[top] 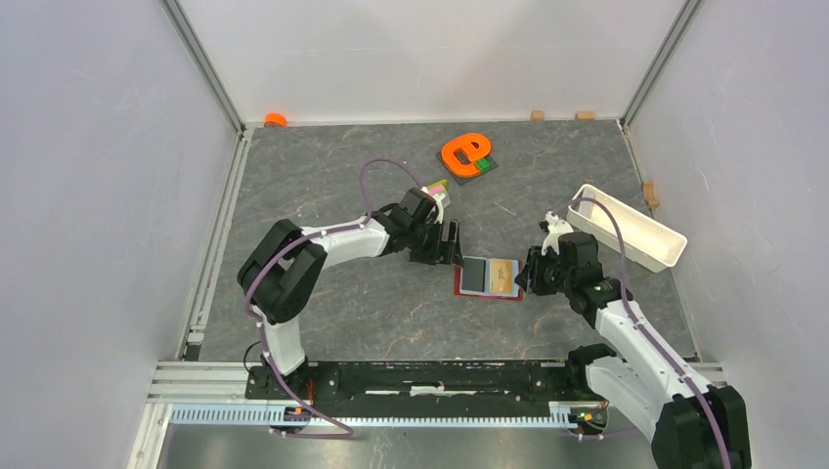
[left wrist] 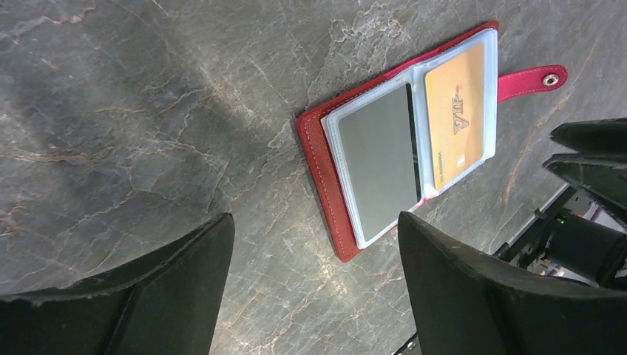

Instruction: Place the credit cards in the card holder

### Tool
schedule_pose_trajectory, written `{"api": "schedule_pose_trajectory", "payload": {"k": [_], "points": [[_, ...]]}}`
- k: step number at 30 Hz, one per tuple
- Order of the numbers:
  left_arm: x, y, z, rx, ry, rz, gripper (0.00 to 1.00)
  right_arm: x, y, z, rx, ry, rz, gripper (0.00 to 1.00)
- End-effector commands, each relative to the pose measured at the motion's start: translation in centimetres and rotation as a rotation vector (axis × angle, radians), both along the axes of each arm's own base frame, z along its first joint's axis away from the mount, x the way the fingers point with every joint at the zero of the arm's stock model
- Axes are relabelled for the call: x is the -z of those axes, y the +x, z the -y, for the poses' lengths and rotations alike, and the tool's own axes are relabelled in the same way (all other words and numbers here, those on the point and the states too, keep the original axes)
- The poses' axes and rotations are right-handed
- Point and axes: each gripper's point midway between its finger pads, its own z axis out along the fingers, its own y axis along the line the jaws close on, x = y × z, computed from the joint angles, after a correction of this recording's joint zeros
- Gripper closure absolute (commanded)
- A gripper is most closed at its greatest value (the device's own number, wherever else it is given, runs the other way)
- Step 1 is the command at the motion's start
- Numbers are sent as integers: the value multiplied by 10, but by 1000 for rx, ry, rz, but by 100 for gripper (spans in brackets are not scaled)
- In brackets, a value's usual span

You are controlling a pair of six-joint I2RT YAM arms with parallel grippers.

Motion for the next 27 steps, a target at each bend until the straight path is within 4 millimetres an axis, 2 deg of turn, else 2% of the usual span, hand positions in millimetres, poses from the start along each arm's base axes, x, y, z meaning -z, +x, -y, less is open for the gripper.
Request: {"api": "schedule_pose_trajectory", "payload": {"k": [1,6,18,23,27], "points": [[-9,4,13,4,-68,-4,14,-2,1,-19,-59,100,23,66],[1,0,15,10,-61,-34,22,12,-3,-22,-70,113,-16,67],[11,-8,19,31,-50,-59,25,33,-5,-22,-54,115,-61,69],[16,-14,23,46,-45,-74,31,42,-9,-22,-19,133,-89,68],[21,-20,25,55,-41,-92,38,47,-14,-28,4,203,-97,68]]}}
